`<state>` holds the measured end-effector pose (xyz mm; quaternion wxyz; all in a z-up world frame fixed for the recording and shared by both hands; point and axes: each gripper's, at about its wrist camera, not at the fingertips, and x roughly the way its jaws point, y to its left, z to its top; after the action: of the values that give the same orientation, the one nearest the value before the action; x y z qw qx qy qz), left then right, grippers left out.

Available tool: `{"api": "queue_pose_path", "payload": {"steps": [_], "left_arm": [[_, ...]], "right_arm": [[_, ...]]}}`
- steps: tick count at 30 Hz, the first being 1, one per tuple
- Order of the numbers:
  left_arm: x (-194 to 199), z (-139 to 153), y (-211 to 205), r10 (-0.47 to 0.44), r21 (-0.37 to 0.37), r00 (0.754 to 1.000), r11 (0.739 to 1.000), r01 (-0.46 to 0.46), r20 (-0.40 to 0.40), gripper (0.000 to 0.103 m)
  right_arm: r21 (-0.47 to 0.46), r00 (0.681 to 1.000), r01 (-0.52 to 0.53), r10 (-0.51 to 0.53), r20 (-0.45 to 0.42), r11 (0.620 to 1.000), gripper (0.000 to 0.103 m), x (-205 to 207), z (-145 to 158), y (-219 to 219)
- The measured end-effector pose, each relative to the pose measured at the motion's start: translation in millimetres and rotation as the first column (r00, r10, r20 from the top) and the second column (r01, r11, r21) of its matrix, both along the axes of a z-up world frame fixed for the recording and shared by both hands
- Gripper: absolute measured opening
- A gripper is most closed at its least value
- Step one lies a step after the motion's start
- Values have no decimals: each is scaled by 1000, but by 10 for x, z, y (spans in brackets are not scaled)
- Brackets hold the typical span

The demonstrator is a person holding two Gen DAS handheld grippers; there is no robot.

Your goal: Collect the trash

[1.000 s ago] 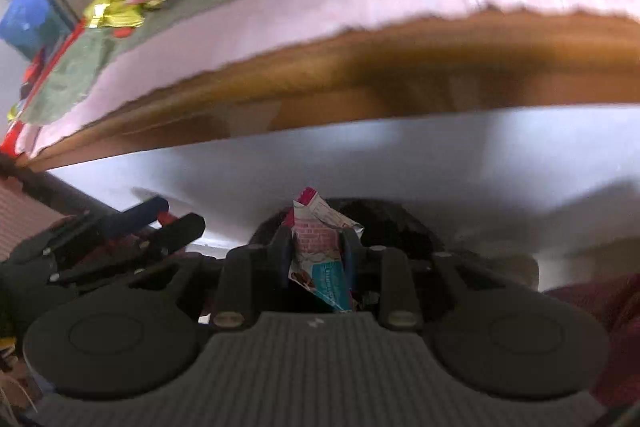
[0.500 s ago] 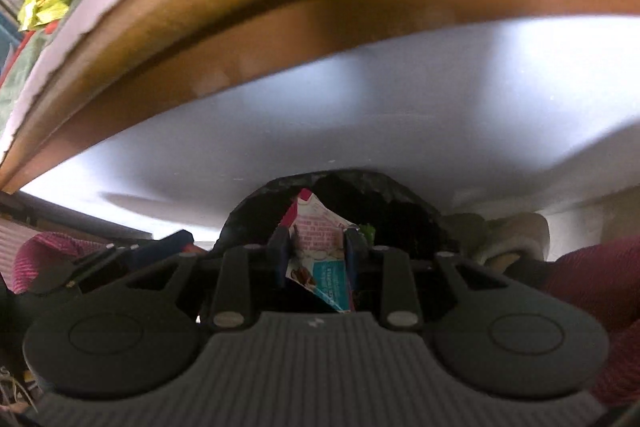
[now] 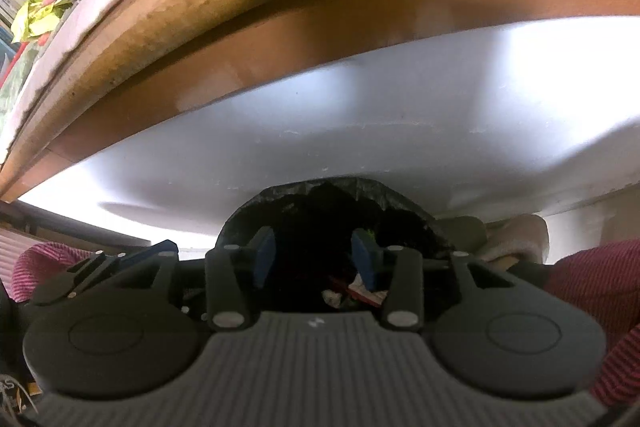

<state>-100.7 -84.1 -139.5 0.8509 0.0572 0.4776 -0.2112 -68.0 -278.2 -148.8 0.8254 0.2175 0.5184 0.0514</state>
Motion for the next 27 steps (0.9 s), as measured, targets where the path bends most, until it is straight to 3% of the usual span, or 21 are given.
{"api": "queue_pose_path", "payload": {"steps": [6, 18, 23, 27], "left_arm": [[-41, 74, -36, -17, 8, 1000, 1000, 17, 19, 82], [-111, 229, -11, -27, 13, 998, 1000, 26, 49, 83], [-277, 595, 110, -46, -11, 988, 999, 48, 150, 86], [-430, 930, 307, -27, -25, 952, 999, 36, 306, 93]], "right_arm": [[-40, 999, -31, 32, 20, 999, 70, -26, 87, 41], [-82, 994, -88, 93, 60, 993, 74, -91, 224, 100], [-94, 958, -204, 218, 185, 974, 78, -268, 556, 159], [-165, 899, -270, 310, 308, 949, 81, -426, 922, 197]]}}
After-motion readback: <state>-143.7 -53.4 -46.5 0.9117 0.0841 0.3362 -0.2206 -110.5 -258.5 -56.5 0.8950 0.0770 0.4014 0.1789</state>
